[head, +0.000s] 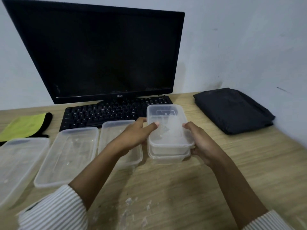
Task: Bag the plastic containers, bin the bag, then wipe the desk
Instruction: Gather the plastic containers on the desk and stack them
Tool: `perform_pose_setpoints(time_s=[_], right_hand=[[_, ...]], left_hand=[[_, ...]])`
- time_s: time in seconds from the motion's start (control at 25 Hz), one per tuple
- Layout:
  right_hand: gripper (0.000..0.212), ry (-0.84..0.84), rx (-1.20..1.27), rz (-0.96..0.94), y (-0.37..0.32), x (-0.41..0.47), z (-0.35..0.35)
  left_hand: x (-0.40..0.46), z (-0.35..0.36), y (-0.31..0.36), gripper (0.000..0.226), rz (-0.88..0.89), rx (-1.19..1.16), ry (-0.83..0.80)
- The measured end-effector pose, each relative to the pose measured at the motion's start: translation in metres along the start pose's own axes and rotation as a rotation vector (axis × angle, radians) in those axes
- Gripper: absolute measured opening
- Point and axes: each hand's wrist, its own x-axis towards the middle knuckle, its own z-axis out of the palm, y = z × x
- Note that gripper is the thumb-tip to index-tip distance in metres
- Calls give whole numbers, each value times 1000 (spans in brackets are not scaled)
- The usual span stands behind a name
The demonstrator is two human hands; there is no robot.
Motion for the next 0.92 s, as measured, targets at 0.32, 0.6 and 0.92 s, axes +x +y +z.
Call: perform_pose_setpoints(time_s=[0.32, 0.6, 0.92], right_hand=[[30, -105, -77, -162, -45, -16, 16], [32, -268, -80, -173, -43, -15, 78], [78, -342, -66, -86, -26, -10, 98]], left_hand=[[-25, -36, 20, 44, 10, -249, 50], [-61, -94, 2, 57, -22, -145, 144], [-64, -108, -30, 70, -56, -145, 67]])
